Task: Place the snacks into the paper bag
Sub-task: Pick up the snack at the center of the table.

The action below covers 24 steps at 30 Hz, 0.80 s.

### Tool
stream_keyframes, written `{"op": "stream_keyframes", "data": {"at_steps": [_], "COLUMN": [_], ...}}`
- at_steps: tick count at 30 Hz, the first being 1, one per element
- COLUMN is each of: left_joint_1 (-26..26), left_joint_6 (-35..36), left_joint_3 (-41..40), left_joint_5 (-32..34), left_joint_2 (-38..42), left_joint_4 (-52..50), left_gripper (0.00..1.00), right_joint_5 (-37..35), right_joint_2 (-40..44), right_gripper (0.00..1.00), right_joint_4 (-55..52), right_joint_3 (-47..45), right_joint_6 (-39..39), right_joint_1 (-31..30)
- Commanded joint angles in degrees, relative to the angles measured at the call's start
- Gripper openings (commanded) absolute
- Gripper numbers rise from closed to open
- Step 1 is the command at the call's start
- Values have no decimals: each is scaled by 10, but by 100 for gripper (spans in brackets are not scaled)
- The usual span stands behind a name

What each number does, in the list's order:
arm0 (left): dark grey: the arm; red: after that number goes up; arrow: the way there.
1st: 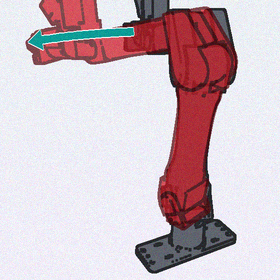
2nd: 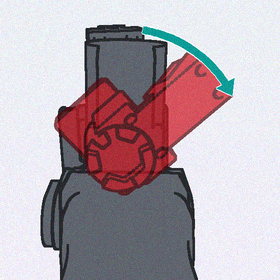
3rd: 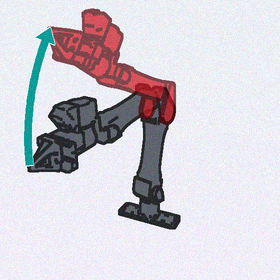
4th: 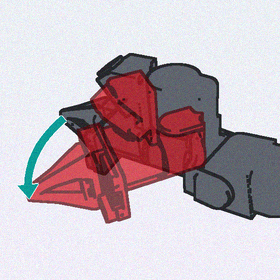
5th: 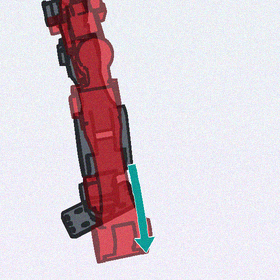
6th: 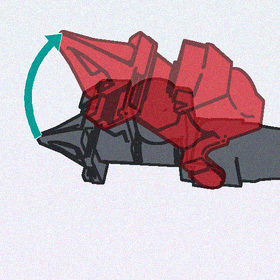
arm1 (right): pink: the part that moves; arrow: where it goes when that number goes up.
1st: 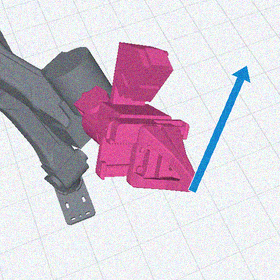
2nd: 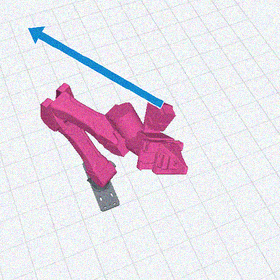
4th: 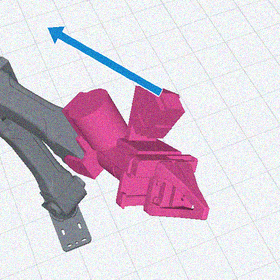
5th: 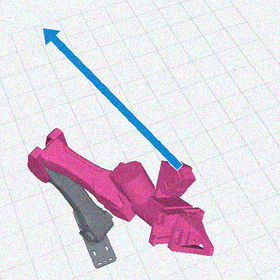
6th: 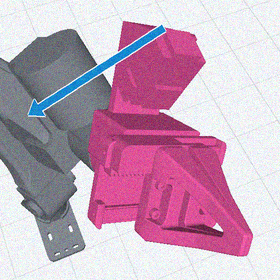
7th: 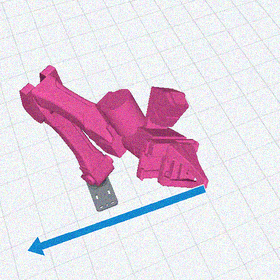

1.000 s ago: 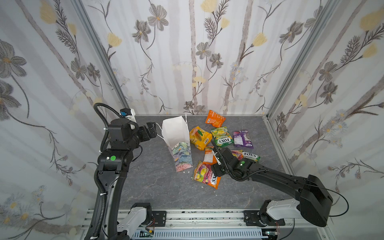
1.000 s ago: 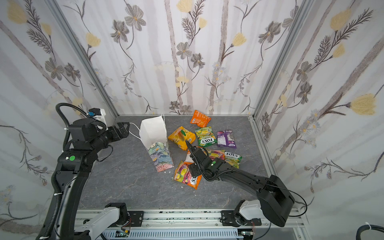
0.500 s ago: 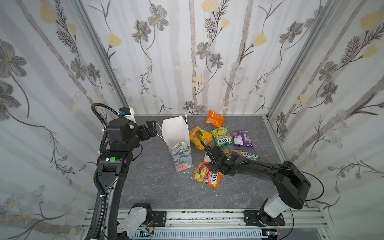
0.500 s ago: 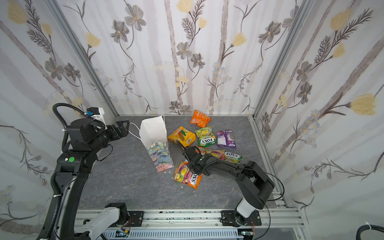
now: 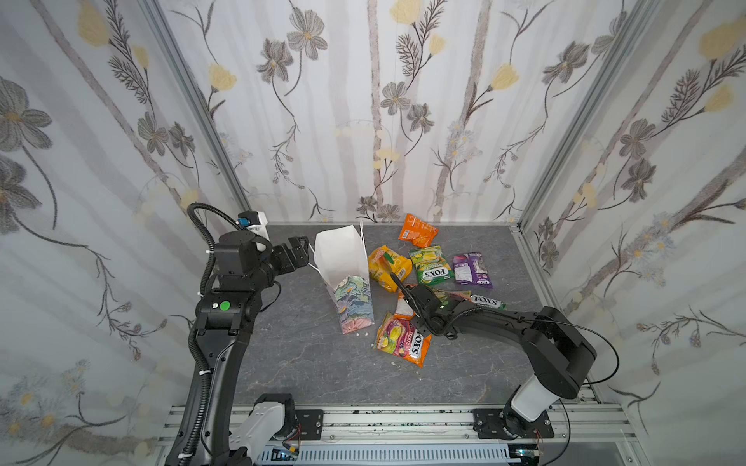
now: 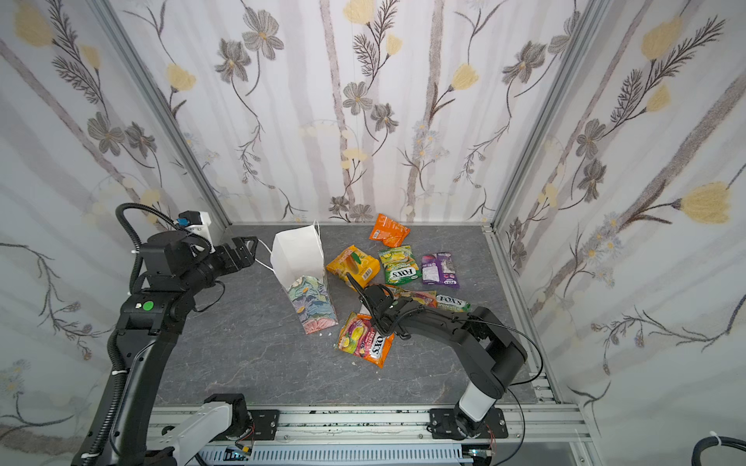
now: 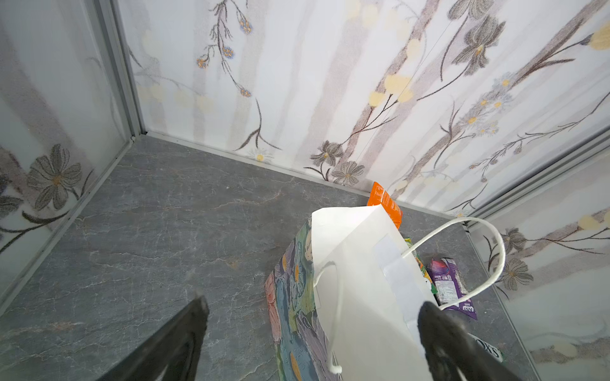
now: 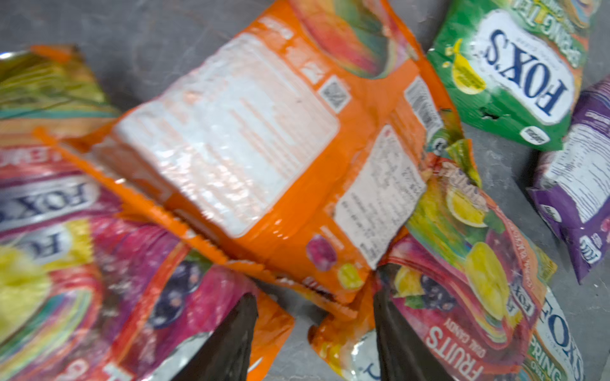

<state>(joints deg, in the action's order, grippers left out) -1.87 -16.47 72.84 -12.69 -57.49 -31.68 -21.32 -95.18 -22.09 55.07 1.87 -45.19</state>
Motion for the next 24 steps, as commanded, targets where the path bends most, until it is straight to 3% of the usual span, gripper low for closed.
{"op": "stream_keyframes", "data": {"at_steps": [1,11,15,20,24], "left_joint_1": [1,1,1,1,0], "left_joint_6": [2,18,18,25,31], "left_joint_3": [-1,29,30,30,35], "left_joint_5": [0,12,19,25,24], "left_joint_2": [-2,-23,-24,-28,-39], "left_joint_4": [22,11,11,8,-4], "left_gripper": [100,100,100,100,100], "right_joint_5": [-5,19,28,41,51], "right_joint_2": [-6,-21,-19,-17,-1], "right_gripper": [55,47,30,0,0], "right_joint_4": [12,45,54,67,78], "right_joint_3": [0,-21,-24,-30,-33], "right_joint_6": [-13,-13,-7,4,19], "right_joint_1": [2,2,2,2,2]}}
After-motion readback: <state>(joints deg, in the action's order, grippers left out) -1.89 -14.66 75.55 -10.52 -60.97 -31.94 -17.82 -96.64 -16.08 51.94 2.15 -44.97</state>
